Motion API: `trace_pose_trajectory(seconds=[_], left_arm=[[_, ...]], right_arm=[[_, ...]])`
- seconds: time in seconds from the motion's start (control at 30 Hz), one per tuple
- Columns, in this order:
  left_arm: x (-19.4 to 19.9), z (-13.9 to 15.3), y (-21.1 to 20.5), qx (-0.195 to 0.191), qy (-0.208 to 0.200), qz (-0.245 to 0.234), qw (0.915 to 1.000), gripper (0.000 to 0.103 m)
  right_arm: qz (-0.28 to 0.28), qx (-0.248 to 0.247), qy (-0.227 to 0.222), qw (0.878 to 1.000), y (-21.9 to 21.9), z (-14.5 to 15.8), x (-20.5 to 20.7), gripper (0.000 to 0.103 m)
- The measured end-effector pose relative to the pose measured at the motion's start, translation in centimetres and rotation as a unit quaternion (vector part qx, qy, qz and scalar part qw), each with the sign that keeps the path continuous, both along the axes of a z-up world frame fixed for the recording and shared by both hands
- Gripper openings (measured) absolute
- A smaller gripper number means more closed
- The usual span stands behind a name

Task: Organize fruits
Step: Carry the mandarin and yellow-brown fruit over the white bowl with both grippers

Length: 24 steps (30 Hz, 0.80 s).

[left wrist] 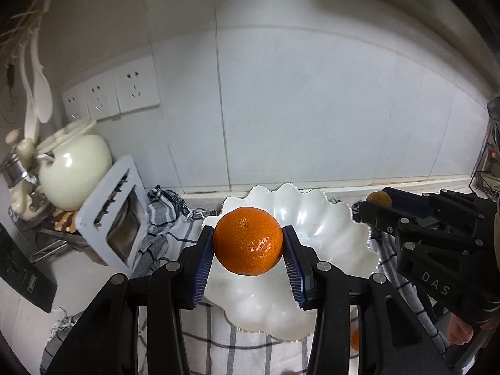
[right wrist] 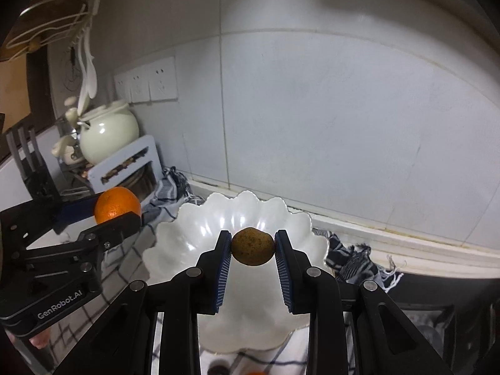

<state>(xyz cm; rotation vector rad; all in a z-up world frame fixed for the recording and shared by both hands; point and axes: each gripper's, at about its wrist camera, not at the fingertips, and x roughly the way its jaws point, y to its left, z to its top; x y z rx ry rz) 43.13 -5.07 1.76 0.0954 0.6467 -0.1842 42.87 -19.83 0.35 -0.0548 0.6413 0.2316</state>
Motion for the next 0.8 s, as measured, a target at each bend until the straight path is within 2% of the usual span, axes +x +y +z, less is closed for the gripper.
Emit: trace_pose_trajectory(seconds=[0.27, 0.4, 0.8], left_arm=[[4.5, -2.2, -0.9, 0.016, 0.04, 0.003, 0.9991, 0.043], [6.8, -3.9, -0.9, 0.011, 0.071, 0.003, 0.9974, 0.043], [11.4, -8.6, -1.9, 0.016, 0.135, 0.004, 0.9907, 0.043]], right_arm=[[0.0, 0.01, 0.064, 0.998, -1.1, -3.0, 5.7, 0.03], [-0.001, 0.01, 0.093, 0.996, -1.4, -4.8, 7.9, 0.03], [0.001, 0.007, 0.162, 0.987, -1.5, -9.0, 12.5, 0.03]])
